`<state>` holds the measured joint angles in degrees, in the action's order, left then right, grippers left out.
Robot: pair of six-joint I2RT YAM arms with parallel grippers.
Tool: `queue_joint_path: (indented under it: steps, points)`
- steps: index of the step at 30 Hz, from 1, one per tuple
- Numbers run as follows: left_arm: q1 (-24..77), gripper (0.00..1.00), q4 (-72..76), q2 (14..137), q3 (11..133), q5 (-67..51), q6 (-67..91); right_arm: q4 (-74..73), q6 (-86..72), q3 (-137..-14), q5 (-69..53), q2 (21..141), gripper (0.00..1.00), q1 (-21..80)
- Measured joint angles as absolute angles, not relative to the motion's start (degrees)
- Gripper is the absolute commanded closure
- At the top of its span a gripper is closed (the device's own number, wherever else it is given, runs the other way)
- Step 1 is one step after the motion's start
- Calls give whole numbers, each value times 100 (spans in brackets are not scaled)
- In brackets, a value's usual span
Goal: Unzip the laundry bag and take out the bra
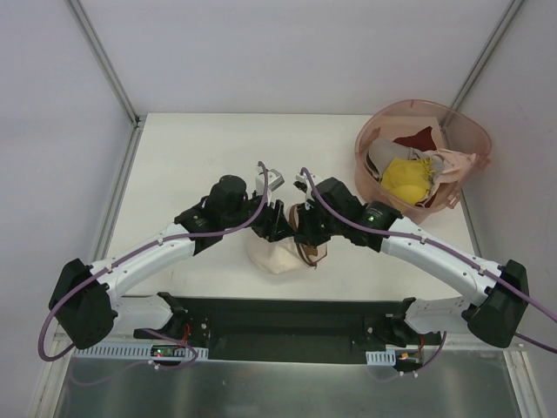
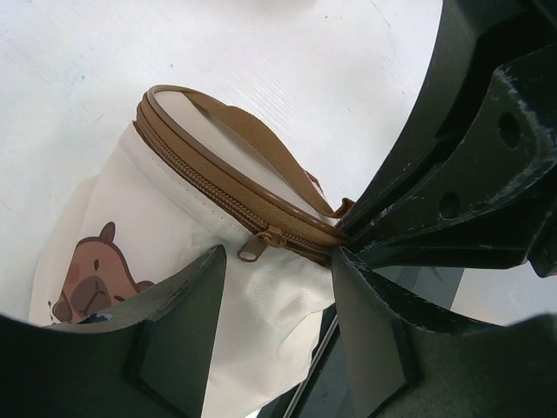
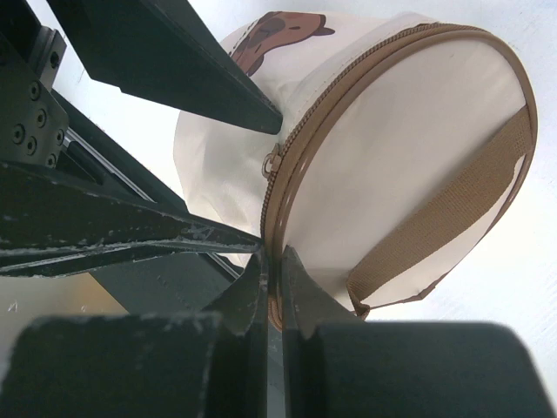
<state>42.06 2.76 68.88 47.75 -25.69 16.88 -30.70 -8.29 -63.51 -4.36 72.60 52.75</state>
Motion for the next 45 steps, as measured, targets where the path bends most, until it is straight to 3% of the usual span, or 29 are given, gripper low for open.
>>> queue_joint_path:
  steps: [4, 11, 15, 21, 27, 45]
  points:
    - [4206, 47, 276, 6888, 4775, -2541, 1688, -3070, -829, -6351, -434, 7260, 99, 5275]
    - [4206, 55, 279, 6888, 4775, -2545, 1688, -3070, -829, -6351, -434, 7260, 99, 5275]
    - [4206, 73, 322, 6888, 4775, -2637, 1702, -3070, -829, -6351, -432, 7260, 99, 5275]
    - [4206, 83, 379, 6888, 4772, -2644, 1688, -3072, -829, -6351, -421, 7260, 99, 5273]
    - [4206, 100, 390, 6851, 4737, -2504, 1691, -3068, -832, -6351, -432, 7260, 99, 5273]
    - [4209, 100, 443, 6318, 4429, -1900, 1697, -3037, -832, -6351, -543, 7260, 99, 5275]
